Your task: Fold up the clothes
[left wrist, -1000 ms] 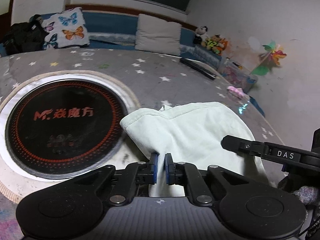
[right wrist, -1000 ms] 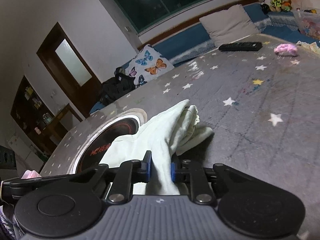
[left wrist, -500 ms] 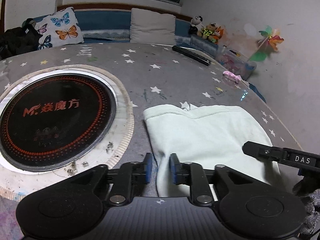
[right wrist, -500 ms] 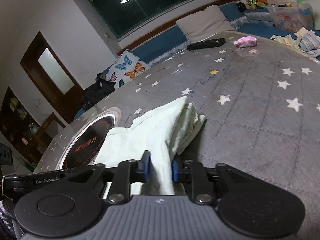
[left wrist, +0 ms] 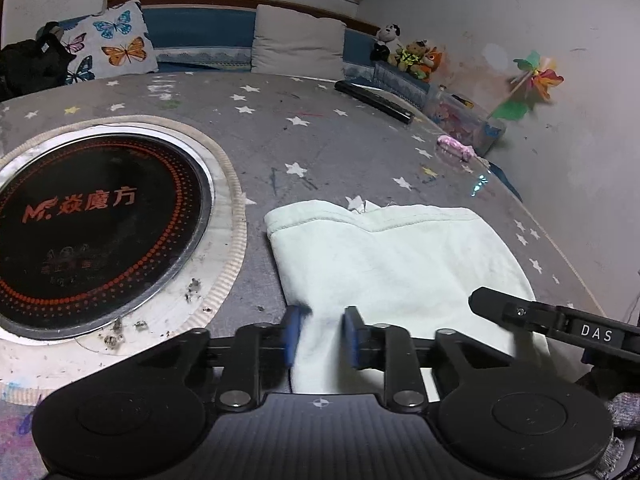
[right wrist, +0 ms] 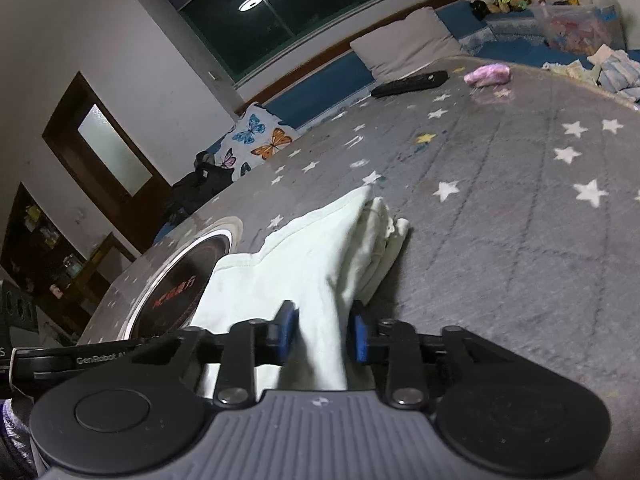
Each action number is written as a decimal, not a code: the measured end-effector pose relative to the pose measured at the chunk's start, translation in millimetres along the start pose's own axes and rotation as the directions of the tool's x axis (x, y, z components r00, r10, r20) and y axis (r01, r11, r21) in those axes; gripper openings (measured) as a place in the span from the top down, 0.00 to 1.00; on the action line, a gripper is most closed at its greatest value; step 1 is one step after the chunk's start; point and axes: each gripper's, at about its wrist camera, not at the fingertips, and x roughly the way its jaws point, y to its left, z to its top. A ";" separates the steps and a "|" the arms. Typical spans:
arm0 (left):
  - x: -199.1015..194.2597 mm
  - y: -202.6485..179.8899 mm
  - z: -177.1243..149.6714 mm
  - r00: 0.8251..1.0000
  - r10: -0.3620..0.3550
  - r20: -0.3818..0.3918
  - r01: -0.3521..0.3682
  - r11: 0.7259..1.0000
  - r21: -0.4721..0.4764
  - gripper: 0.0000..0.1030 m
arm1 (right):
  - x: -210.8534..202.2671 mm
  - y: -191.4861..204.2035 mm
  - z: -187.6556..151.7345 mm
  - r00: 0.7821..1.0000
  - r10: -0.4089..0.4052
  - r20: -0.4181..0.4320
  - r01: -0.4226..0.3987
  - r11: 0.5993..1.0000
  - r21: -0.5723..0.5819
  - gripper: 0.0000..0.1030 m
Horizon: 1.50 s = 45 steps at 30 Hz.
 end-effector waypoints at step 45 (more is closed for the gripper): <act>57.3 -48.7 104.8 0.998 0.055 0.024 -0.057 0.997 0.056 0.89 | 25.4 -8.3 118.5 0.995 -0.078 0.056 0.084 0.990 -0.110 0.78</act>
